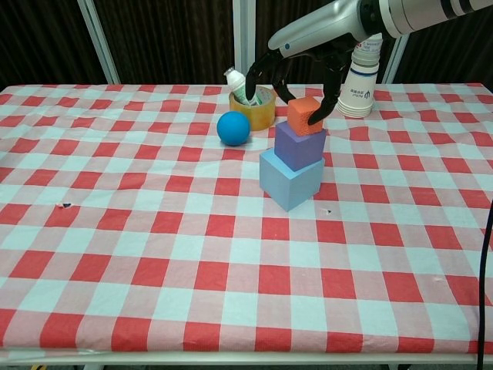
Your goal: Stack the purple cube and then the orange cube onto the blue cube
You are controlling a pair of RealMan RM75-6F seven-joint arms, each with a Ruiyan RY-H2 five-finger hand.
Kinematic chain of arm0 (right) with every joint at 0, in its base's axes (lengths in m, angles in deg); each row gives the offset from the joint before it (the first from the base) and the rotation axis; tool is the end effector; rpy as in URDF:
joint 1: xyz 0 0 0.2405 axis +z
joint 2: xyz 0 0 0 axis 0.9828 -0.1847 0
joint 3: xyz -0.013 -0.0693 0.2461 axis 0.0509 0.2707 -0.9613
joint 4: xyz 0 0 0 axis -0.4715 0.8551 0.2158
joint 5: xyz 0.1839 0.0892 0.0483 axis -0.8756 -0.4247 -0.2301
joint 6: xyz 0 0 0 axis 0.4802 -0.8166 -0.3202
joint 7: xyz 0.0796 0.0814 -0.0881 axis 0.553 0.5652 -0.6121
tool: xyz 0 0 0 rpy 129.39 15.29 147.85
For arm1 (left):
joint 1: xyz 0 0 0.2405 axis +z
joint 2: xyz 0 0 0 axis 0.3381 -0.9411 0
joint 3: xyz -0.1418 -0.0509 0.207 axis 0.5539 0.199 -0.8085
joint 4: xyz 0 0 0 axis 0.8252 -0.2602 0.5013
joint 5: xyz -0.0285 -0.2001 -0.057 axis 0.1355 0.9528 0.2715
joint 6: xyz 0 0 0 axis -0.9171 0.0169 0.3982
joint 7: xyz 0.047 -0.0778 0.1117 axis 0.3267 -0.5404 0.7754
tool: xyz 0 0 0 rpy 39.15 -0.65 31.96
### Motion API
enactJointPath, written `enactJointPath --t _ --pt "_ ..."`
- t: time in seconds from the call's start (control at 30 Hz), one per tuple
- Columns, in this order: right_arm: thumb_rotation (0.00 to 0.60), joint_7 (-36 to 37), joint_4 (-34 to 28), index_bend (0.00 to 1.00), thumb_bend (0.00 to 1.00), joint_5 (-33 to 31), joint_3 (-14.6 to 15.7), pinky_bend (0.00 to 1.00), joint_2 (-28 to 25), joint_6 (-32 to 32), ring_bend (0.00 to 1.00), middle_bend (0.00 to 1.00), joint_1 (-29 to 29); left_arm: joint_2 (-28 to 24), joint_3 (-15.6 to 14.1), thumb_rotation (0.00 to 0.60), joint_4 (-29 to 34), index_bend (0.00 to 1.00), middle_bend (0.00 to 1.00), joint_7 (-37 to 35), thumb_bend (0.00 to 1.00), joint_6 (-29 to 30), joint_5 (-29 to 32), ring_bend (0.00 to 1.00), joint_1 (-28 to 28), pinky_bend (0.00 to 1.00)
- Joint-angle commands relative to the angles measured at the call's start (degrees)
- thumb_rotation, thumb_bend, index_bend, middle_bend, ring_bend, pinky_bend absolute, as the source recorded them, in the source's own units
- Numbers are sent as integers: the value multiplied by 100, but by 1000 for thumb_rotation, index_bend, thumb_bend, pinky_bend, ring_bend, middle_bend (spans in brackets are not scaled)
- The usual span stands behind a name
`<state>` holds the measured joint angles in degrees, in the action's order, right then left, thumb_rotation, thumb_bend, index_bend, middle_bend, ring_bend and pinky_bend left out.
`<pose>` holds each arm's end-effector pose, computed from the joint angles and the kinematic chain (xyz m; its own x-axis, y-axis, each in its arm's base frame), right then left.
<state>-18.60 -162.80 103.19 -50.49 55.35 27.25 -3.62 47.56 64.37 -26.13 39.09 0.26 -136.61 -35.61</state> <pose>-0.0459 -0.4189 0.0314 0.7929 -0.3111 0.5239 -0.5218 -0.7907 0.3202 -0.3540 0.2649 0.0952 0.3828 0.0150 0.9237 0.9238 -0.0179 -0.3825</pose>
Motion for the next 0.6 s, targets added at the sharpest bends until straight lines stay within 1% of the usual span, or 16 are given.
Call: enactJointPath --t 0.03,0.2,0.37,0.47,0.57,0.6 --pt "600 17 4 143 91 14 30 179 -6 -29 228 458 20 0 0 600 -2 286 244 -1 112 -4 3 162 0 286" --pt "600 82 -24 91 9 30 99 173 -66 -47 140 377 66 3 -2 600 -2 286 244 3 113 1 -6 162 -1 287" --pt "600 69 -123 57 0 61 147 160 -201 -95 82 299 99 -2 2 600 11 286 244 4 111 15 -10 162 0 287" --pt "600 -9 -336 44 0 49 73 153 -465 -298 64 273 74 -9 5 600 22 286 244 4 112 26 -14 162 1 287" --pt "600 -140 -772 44 0 -102 -75 152 -1007 -689 63 271 -114 -21 14 600 42 286 244 4 112 52 -18 162 5 287" --pt "600 -219 -1015 44 0 -221 -126 152 -1310 -842 63 270 -245 -28 19 600 55 286 244 3 112 66 -21 162 6 287"
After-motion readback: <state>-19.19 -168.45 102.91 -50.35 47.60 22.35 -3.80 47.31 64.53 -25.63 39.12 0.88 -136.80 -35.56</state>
